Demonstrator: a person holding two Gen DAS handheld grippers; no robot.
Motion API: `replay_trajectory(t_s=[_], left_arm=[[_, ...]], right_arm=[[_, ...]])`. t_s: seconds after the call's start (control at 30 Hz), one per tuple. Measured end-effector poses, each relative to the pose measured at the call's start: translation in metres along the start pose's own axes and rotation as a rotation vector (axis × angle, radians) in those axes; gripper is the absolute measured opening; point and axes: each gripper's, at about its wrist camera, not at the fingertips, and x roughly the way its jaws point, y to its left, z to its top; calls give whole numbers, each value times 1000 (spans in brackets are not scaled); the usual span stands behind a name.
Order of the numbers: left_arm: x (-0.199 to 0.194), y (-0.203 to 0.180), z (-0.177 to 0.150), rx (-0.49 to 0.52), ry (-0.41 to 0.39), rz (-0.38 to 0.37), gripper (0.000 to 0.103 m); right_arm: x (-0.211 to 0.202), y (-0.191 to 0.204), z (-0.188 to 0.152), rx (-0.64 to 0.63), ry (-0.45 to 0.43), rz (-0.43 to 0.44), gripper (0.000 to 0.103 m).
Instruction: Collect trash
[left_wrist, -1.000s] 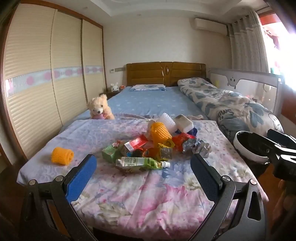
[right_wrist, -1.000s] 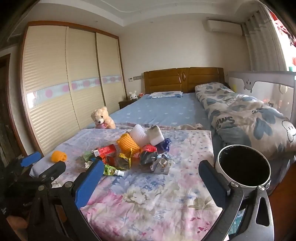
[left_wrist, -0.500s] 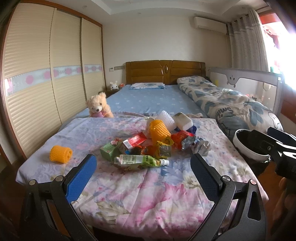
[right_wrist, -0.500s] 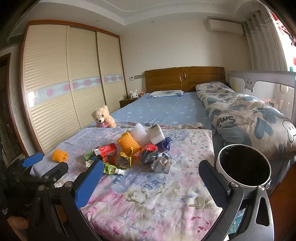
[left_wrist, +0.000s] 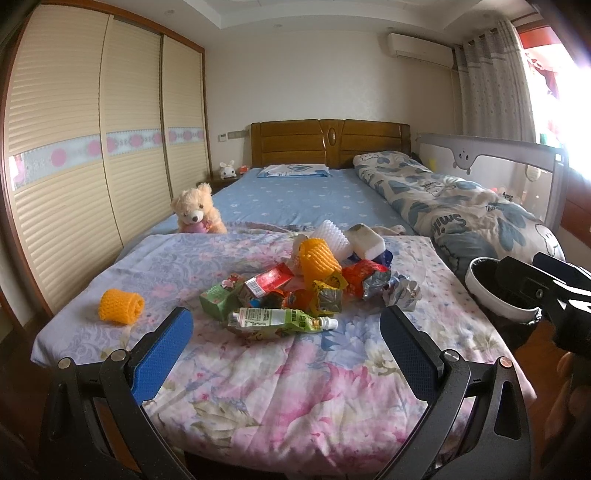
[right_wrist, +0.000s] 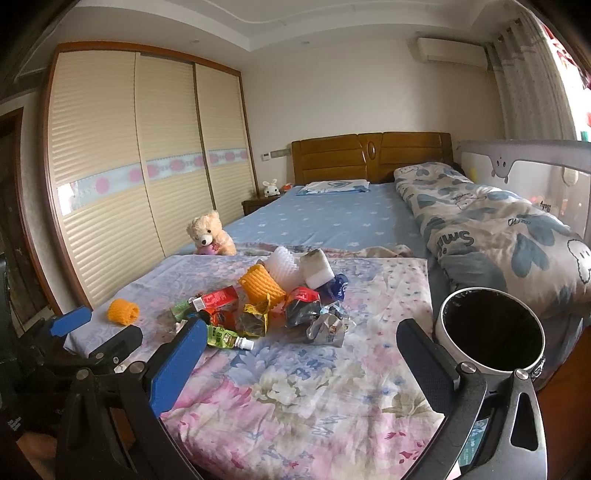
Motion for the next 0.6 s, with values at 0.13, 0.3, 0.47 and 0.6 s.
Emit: replay_trajectory(t_s=[0.13, 0.3, 0.47, 0.6], left_arm=[[0, 0, 0, -1, 1, -1, 103], [3, -3, -3, 2, 4, 1, 103], [5, -4, -5, 1, 8, -1, 103], [6, -5, -6, 1, 10, -2, 103]], right_arm=[[0, 1, 0, 0, 0, 1, 103], [0, 1, 0, 4, 1, 3, 103], [1, 2, -1, 4, 2, 3, 103], [1, 2, -1, 4, 2, 3, 103]])
